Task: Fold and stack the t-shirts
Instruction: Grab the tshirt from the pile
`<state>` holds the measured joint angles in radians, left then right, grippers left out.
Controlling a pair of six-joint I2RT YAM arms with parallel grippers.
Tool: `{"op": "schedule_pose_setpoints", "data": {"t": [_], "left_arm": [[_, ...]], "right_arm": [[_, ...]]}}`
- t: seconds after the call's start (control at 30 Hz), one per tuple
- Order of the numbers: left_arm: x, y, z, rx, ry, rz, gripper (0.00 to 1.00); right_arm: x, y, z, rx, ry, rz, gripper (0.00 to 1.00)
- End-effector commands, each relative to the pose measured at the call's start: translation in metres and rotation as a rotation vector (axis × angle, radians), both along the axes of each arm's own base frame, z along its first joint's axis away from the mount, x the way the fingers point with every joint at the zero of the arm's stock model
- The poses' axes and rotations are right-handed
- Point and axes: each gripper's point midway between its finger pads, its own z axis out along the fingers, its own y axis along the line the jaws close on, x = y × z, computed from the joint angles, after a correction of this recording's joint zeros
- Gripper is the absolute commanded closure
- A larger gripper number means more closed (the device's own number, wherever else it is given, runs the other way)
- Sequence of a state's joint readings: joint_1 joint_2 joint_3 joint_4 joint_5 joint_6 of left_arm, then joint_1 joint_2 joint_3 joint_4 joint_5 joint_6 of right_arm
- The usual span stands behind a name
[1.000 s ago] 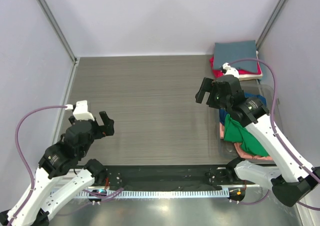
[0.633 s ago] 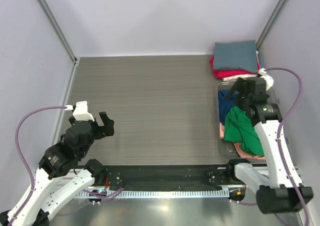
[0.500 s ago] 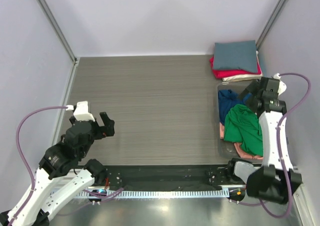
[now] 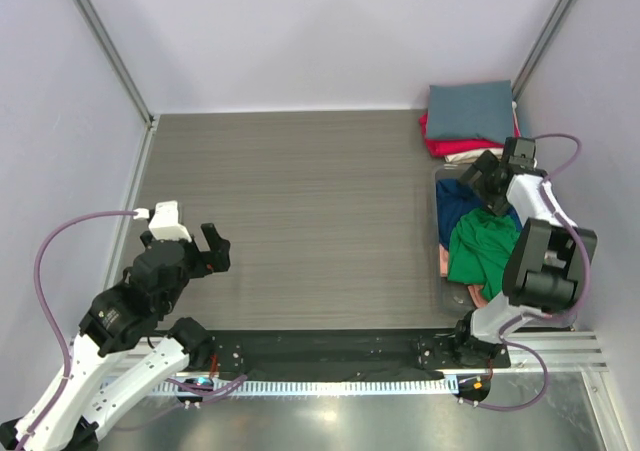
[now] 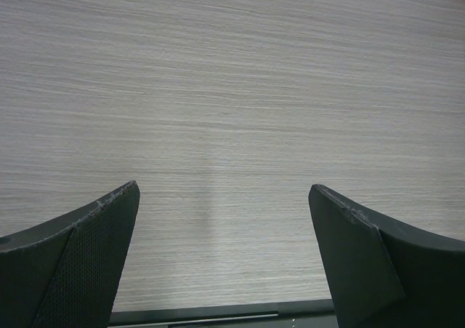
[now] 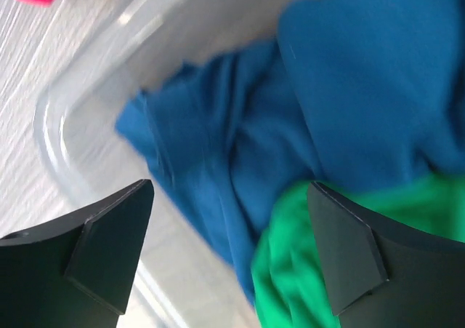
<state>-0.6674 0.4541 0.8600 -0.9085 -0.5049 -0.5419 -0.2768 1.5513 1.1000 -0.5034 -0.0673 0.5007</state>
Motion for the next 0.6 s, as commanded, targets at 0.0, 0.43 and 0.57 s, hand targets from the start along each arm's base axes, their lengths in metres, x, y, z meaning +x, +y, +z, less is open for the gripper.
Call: {"op": "schedule_pose_setpoints", "data": {"t": [0.0,0.43,0.57], "left_arm": [[0.007,0.0,0.007,-0.009,-0.031,0.024,0.0],[0.006,0.002,0.007,-0.012,-0.036,0.028,0.0],[0.005,0.001,0.009,-0.018,-0.039,0.026,0.0]], "right_arm": [[0.048,-0.005,0.009,0.004,-0.114,0.024,0.09],[0.102,0.042,0.075,-0.083,-0.252,0.189,0.99],[0.108,0.135,0.192,-0.112,-0.436,0.396,0.99]]}}
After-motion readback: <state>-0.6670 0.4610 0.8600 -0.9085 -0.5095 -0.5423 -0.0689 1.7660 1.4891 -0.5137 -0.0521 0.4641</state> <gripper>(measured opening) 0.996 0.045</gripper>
